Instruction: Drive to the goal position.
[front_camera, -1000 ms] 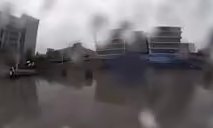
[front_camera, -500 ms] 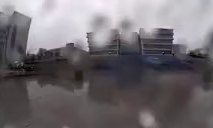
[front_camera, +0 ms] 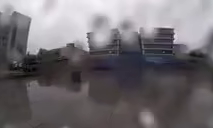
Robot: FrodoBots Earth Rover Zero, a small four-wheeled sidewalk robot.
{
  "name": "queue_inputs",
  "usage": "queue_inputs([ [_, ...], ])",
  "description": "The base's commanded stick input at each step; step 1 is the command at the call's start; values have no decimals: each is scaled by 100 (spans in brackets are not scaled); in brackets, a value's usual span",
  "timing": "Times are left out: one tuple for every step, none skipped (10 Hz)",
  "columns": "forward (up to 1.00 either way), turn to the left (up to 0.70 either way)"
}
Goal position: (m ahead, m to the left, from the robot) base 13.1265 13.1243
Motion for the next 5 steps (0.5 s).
queue_inputs([
  [100,0],
  [100,0],
  [100,0],
  [100,0],
  [100,0],
])
